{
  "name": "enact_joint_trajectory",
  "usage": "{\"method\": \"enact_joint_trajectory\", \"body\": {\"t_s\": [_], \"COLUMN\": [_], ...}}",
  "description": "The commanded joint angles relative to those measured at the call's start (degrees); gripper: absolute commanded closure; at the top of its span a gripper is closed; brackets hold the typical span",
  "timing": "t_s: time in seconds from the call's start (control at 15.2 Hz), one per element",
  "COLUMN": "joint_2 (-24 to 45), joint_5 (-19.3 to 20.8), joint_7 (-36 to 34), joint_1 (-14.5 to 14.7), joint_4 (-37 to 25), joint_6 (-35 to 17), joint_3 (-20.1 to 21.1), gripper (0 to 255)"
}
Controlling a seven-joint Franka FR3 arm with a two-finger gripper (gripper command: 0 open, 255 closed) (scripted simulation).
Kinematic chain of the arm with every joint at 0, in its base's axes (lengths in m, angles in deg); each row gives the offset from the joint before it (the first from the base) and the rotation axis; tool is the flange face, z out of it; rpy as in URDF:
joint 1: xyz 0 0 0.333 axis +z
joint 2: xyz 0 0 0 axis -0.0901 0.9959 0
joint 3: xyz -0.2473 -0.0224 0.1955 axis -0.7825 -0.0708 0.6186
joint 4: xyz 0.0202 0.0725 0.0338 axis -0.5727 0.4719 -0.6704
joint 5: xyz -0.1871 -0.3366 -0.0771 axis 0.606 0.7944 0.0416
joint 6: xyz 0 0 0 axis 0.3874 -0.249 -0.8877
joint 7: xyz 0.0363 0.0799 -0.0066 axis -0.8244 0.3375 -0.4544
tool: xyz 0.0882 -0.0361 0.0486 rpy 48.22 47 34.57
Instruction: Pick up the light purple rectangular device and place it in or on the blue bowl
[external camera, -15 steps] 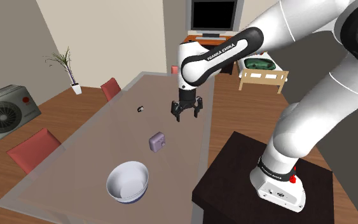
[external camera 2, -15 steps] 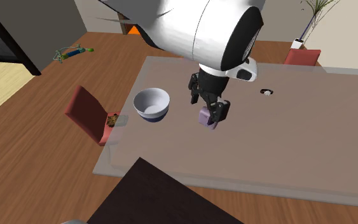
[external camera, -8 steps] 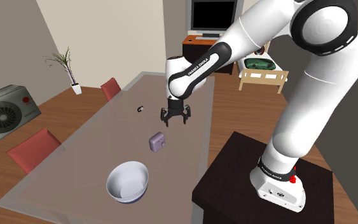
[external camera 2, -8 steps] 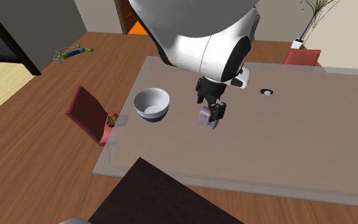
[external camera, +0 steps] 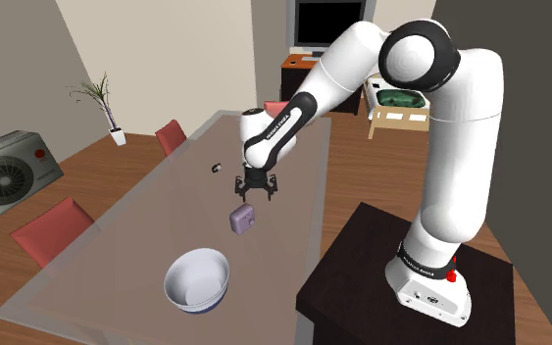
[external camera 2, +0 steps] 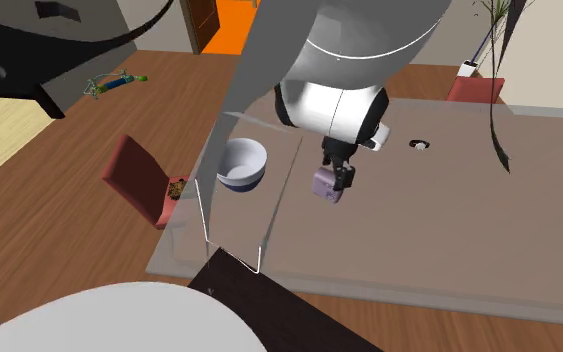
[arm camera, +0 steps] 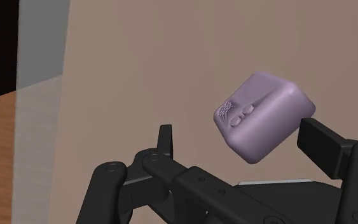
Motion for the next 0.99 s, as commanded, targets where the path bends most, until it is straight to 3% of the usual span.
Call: {"method": "enact_joint_trajectory", "body": {"t_s": [0.0,0.4,0.92], "joint_2": [4.58,16.74,21.8], "joint_5": [1.23,2.82,3.21], "joint_7": [-2.72,-8.81,-9.08], "joint_1": [0.55,2.38,2.78], "joint_4": [-3.48,-14.42,-15.77], "joint_6": [-1.43,-3.44,-7.15], "joint_3": [-1.08,-4.31,-4.74], "gripper": [0,0,0]}}
